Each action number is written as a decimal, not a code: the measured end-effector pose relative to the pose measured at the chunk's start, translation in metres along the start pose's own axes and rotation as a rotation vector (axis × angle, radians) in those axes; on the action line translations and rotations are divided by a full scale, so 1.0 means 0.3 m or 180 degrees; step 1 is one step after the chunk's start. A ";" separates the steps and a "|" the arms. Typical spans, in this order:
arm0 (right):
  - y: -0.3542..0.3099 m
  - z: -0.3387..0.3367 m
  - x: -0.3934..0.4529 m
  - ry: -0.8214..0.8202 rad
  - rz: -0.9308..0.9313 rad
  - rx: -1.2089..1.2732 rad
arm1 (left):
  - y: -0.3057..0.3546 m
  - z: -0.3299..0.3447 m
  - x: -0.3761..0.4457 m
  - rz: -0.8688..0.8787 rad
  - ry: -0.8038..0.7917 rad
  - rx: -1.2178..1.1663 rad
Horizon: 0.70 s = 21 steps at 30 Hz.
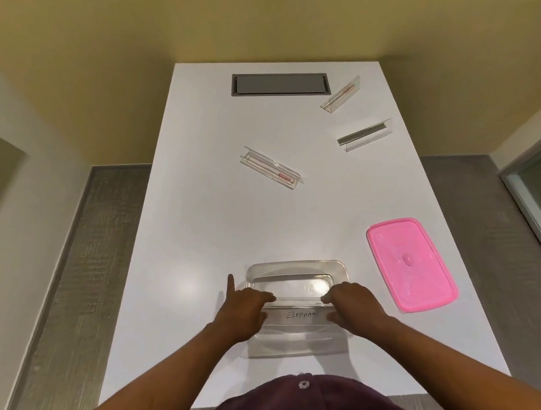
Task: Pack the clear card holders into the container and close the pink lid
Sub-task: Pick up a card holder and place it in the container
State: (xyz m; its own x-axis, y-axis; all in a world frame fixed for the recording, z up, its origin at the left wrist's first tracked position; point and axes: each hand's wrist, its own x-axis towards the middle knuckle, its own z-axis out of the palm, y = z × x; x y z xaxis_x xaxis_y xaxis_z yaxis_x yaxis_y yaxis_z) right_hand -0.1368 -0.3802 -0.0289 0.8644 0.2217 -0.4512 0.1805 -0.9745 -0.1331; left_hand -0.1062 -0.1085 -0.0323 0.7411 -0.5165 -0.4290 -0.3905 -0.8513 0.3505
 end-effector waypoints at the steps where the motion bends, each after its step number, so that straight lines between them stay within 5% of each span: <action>1: -0.001 0.011 0.005 -0.0025 -0.0001 -0.0023 | 0.001 0.006 0.004 -0.0028 -0.0026 0.0017; 21: -0.039 0.065 0.026 -0.0242 -0.0033 -0.0482 | 0.053 0.129 0.014 -0.0546 0.0022 0.0199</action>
State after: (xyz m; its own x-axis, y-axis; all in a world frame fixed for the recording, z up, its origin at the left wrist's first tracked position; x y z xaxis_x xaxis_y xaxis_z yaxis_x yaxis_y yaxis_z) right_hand -0.1413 -0.3665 -0.0481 0.8252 0.2282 -0.5166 0.2629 -0.9648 -0.0062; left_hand -0.1305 -0.1276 -0.0607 0.8034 -0.3629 -0.4721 -0.2911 -0.9310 0.2202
